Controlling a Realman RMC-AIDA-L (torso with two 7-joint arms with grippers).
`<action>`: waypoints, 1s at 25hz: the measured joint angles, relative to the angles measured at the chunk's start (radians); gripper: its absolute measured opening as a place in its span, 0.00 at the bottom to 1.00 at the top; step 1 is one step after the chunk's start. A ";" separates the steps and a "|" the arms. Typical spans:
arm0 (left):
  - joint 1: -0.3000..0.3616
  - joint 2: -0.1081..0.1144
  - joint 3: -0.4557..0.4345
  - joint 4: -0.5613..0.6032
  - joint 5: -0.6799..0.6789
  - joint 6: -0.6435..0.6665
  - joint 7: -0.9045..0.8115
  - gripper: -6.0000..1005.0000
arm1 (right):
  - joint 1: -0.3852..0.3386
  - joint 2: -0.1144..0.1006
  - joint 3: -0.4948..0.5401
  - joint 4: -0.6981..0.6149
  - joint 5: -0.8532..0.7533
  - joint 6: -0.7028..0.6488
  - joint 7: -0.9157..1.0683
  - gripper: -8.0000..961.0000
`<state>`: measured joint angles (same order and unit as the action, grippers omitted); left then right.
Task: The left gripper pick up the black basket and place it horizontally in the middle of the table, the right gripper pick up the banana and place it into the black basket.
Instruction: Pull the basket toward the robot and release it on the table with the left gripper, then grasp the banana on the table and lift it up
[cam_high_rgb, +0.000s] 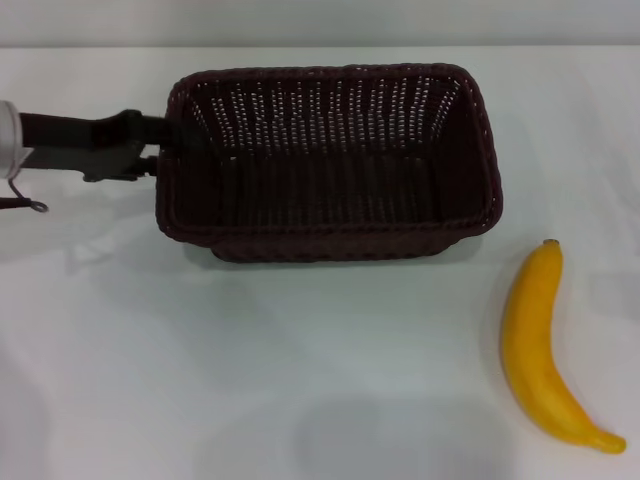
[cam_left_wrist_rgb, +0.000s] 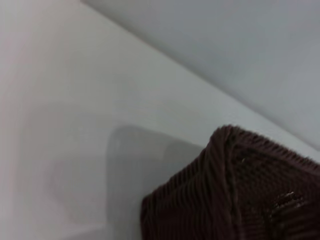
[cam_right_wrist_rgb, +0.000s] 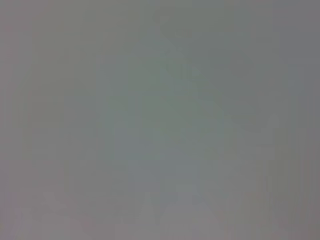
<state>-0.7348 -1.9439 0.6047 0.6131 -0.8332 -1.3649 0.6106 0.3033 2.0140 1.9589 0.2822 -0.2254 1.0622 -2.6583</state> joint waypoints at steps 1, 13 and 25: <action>0.013 0.000 0.000 0.010 -0.019 -0.006 0.004 0.69 | 0.000 0.000 0.000 0.000 0.000 0.000 0.000 0.90; 0.139 0.005 -0.009 0.095 -0.194 -0.101 0.080 0.76 | 0.001 0.000 0.000 0.002 0.000 -0.002 0.000 0.90; 0.340 -0.063 -0.045 0.033 -0.719 -0.083 0.754 0.76 | -0.008 -0.010 -0.027 0.012 -0.029 0.064 0.192 0.90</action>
<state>-0.3949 -2.0065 0.5597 0.6457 -1.5526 -1.4479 1.3647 0.2951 2.0041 1.9320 0.2944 -0.2541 1.1259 -2.4667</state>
